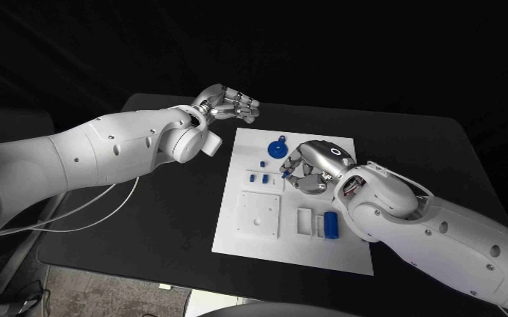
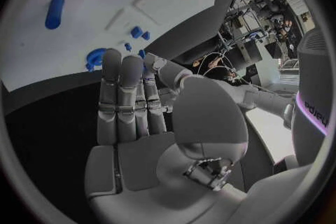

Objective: Assemble the parts on the task board

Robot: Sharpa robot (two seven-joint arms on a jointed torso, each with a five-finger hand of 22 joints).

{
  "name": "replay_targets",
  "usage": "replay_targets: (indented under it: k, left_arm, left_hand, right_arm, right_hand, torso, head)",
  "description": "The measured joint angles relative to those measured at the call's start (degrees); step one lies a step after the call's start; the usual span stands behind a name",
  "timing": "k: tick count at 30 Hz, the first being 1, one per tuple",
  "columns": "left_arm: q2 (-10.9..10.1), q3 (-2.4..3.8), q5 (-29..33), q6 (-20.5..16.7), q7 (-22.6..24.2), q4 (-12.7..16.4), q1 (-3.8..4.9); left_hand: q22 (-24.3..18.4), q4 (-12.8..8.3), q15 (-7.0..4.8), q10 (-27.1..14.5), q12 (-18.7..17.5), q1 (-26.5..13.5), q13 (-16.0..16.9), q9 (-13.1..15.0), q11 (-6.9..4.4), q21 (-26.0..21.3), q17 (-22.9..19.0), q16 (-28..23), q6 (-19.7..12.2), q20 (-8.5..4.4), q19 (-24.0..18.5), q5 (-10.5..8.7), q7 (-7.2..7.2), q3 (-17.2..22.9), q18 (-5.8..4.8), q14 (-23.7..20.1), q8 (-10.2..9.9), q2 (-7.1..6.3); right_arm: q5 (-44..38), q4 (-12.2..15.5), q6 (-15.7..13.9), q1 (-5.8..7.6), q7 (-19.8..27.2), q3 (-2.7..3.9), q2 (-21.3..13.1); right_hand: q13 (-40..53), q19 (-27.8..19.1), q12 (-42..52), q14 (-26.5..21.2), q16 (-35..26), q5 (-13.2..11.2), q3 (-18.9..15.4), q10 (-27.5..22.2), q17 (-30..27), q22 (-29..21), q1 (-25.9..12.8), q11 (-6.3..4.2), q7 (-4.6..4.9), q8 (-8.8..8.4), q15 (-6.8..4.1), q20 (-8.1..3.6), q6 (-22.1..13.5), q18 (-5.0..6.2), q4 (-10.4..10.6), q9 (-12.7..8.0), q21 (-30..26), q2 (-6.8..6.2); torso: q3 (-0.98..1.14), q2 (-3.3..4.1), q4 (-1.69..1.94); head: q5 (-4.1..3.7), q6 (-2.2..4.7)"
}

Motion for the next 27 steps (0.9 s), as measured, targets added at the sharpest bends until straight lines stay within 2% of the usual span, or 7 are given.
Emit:
replay_targets:
  k: [6,11,15,17,20,27]
  left_arm:
    - [0.46,0.0,0.15,-0.01,0.06,0.09,0.0]
    - [0.64,-0.01,0.26,-0.03,0.09,0.16,0.0]
    - [0.77,-0.01,0.32,-0.04,0.1,0.2,0.0]
    - [0.83,-0.01,0.34,-0.03,0.1,0.23,0.0]
    - [0.87,-0.01,0.37,0.0,0.1,0.31,0.0]
    - [0.88,-0.01,0.42,0.02,0.1,0.39,0.0]
  left_hand:
    - [-0.11,0.0,0.0,0.0,0.0,0.0,0.0,0.0,0.0,0.0,0.0,0.0,0.0,0.0,0.0,0.0,0.0,0.0,0.0,0.0,0.0,0.0]
    - [-0.11,0.0,0.0,0.0,0.0,0.0,0.0,0.0,0.0,0.0,0.0,0.0,0.0,0.0,0.0,0.0,0.0,0.0,0.0,0.0,0.0,0.0]
    - [-0.11,0.0,0.0,0.0,0.0,0.0,0.0,0.0,0.0,0.0,0.0,0.0,0.0,0.0,0.0,0.0,0.0,0.0,0.01,0.0,0.0,0.0]
    - [-0.17,0.0,0.0,0.0,0.0,0.0,0.0,0.0,0.0,0.0,0.0,0.0,0.0,0.0,0.0,0.0,0.0,0.0,0.0,0.0,0.0,0.0]
    - [-0.38,0.0,0.0,0.0,0.0,-0.23,0.0,0.0,0.0,0.0,0.0,0.0,0.0,0.0,0.0,0.0,0.0,0.0,0.01,0.0,0.0,0.23]
    - [-0.38,0.0,0.0,0.0,0.0,-0.23,0.0,0.0,0.0,0.0,0.0,0.0,0.0,0.0,0.0,0.0,0.0,0.0,0.01,0.0,0.0,0.23]
  right_arm:
    - [-1.42,-0.07,-0.05,-1.31,0.09,-1.32,1.39]
    - [-2.6,-0.38,-0.13,-1.86,0.1,-2.34,2.17]
    - [-3.77,-0.72,-0.2,-2.18,0.02,-3.78,2.83]
    - [-4.3,-0.82,-0.22,-2.44,-0.06,-4.25,3.07]
    - [-5.24,-1.02,-0.29,-2.79,-0.24,-4.65,3.37]
    - [-7.11,-1.83,-0.56,-3.21,-0.95,-4.95,3.99]
  right_hand:
    - [0.01,0.52,-0.01,0.0,0.25,-0.01,-0.01,0.1,0.0,0.83,0.09,-0.05,0.0,0.0,0.0,0.08,0.0,-0.29,0.0,-0.02,-0.68,0.09]
    - [0.01,0.52,-0.09,0.0,0.27,-0.05,-0.01,0.1,0.0,1.16,0.23,-0.06,0.0,-0.01,-0.01,0.08,-0.01,-0.3,0.0,-0.02,-0.86,0.22]
    - [0.02,0.52,-0.11,0.0,0.27,-0.06,-0.01,0.1,0.0,1.83,0.23,-0.07,0.01,-0.03,-0.01,0.08,-0.01,-0.31,-0.01,-0.01,-1.2,0.22]
    - [0.03,0.63,-0.11,-0.04,0.47,-0.06,-0.01,0.1,0.0,2.16,0.23,-0.07,0.01,-0.03,-0.05,-0.02,-0.02,-0.32,-0.01,0.0,-1.53,0.22]
    - [0.04,0.73,-0.13,-0.17,0.47,-0.06,0.09,0.09,0.01,2.29,0.23,-0.08,-0.13,-0.05,-0.17,-0.12,0.12,-0.39,-0.11,0.0,-1.53,0.22]
    - [0.04,1.03,-0.24,-0.18,0.47,-0.06,0.09,0.09,0.01,3.07,0.23,-0.1,-0.16,-0.06,-0.18,-0.01,0.15,-0.4,-0.24,0.04,-1.97,0.22]
  torso:
    - [0.09,0.08,0.09]
    - [0.1,0.12,0.09]
    - [0.1,0.12,0.06]
    - [0.1,0.13,0.04]
    - [0.13,0.14,0.04]
    - [0.14,0.14,0.05]
  head:
    - [1.93,-0.44]
    - [2.82,-0.87]
    - [3.1,-1.14]
    - [3.11,-1.2]
    - [3.11,-1.31]
    - [3.08,-1.6]
